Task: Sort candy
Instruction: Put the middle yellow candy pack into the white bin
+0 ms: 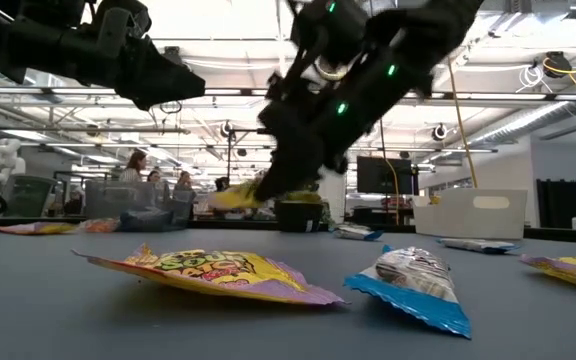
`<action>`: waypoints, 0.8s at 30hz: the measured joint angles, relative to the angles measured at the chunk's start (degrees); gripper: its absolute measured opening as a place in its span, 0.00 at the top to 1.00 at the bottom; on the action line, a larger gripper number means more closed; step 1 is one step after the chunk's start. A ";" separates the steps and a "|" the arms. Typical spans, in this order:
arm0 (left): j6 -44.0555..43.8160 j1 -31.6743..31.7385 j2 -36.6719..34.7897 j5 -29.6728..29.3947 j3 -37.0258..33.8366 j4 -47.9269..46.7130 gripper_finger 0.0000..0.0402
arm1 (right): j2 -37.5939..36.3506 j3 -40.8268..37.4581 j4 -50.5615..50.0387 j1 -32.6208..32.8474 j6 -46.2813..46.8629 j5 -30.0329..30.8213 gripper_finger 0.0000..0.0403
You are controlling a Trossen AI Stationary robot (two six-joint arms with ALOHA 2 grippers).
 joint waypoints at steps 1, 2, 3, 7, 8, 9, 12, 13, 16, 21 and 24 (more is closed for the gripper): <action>-0.01 0.00 0.00 0.00 0.00 0.00 0.64 | -1.36 -0.02 -1.82 0.42 -0.24 1.61 0.96; -0.01 0.00 0.00 0.00 0.00 0.00 0.64 | -2.79 -0.02 -3.25 0.88 -0.65 3.39 0.96; 0.00 0.00 0.00 0.00 0.00 0.00 0.64 | -4.42 0.00 -5.19 1.33 -0.97 5.50 0.97; -0.04 0.00 0.00 0.02 0.00 -0.02 0.64 | -11.34 0.00 -15.28 2.45 -0.06 13.79 0.99; -0.06 0.00 0.00 0.04 0.00 0.01 0.64 | -13.16 0.00 -18.41 2.53 1.00 15.70 0.99; -0.06 0.00 0.00 0.07 0.00 -0.01 0.64 | -14.92 0.00 -21.84 2.52 2.31 17.58 0.99; -0.08 0.00 0.00 0.15 0.00 -0.04 0.64 | -19.96 -0.32 -33.68 2.34 7.90 24.24 0.99; -0.08 0.00 0.00 0.15 0.00 -0.04 0.64 | -21.88 -0.99 -37.10 2.15 10.30 26.38 0.99; -0.08 0.00 0.00 0.15 0.00 -0.04 0.64 | -27.99 -4.73 -46.53 1.61 19.14 31.05 1.00; -0.07 0.00 0.00 0.17 0.00 0.00 0.64 | -39.54 -15.90 -53.12 -1.77 36.75 34.98 1.00; -0.06 0.00 0.00 0.15 0.00 0.26 0.64 | -45.11 -23.08 -52.74 -6.17 43.57 34.74 1.00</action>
